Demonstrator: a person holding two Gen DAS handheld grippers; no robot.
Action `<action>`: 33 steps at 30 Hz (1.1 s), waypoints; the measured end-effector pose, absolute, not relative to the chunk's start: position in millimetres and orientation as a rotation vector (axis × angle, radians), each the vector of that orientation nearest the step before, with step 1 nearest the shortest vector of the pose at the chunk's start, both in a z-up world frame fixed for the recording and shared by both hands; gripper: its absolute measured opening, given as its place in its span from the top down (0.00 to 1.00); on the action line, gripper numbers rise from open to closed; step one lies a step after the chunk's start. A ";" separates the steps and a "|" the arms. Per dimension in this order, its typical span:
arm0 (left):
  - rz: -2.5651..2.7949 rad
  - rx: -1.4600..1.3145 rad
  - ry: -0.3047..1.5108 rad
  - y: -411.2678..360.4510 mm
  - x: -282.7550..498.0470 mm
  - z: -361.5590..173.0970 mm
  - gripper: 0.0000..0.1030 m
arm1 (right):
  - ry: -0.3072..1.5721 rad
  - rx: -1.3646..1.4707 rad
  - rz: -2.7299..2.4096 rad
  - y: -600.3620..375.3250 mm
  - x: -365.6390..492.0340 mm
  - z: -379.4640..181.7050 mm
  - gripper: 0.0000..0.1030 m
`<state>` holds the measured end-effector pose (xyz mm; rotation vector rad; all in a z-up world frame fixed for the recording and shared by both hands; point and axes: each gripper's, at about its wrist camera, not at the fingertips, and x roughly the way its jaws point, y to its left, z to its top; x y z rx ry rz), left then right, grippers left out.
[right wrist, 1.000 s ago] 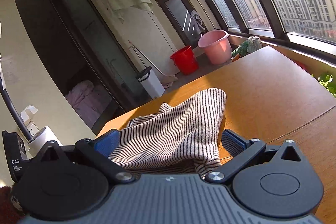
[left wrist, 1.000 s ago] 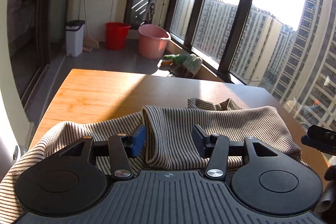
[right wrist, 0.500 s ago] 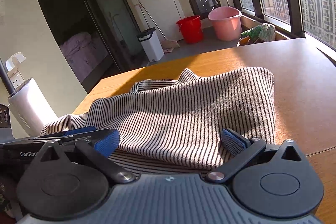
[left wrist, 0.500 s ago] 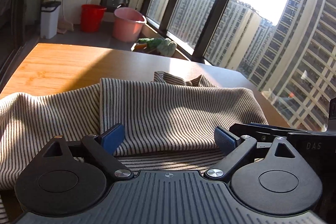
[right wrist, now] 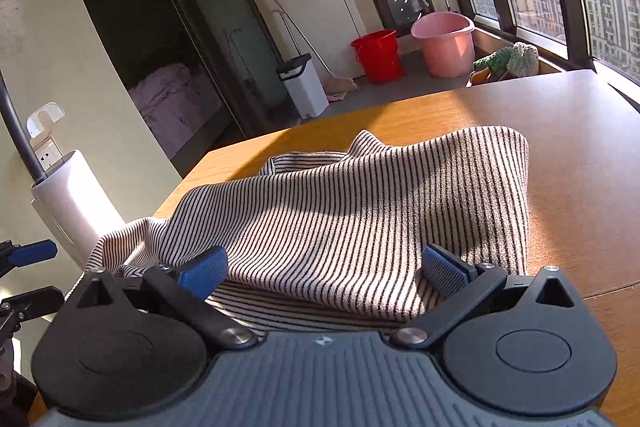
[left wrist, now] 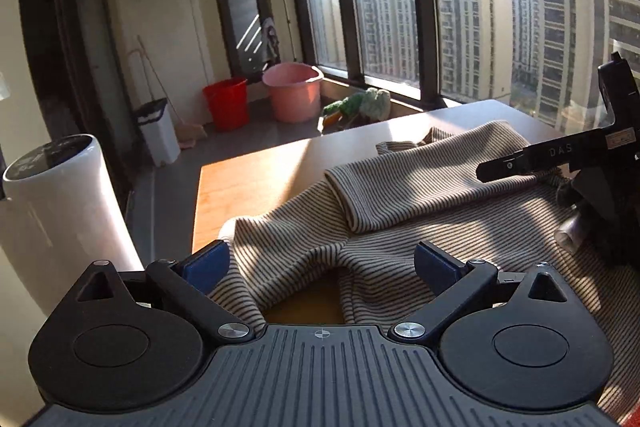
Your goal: Fold clothes
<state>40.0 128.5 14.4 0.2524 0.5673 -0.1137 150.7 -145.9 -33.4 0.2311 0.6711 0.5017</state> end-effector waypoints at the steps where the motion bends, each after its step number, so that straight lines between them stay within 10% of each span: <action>1: -0.100 0.291 0.583 130.2 28.5 12.1 0.03 | 0.676 0.209 0.500 -144.3 150.8 -32.9 0.00; 8: -0.014 0.430 0.684 142.5 1.0 -12.2 0.33 | 0.679 0.176 0.505 -143.1 149.7 -33.2 0.00; 16: 0.057 0.248 0.657 173.2 36.5 -8.0 0.90 | 0.613 0.121 0.511 -136.9 135.8 -17.7 0.03; 20: -0.025 -0.010 0.568 181.2 58.2 33.0 0.94 | 0.507 0.050 0.571 -121.8 106.3 9.0 0.24; 23: -0.111 -0.106 0.505 173.2 71.5 60.6 0.94 | 0.530 0.184 0.704 -120.4 94.5 26.4 0.62; 33: -0.223 -0.118 0.423 136.6 84.1 84.7 0.94 | 0.595 0.302 0.864 -68.4 110.8 33.9 0.61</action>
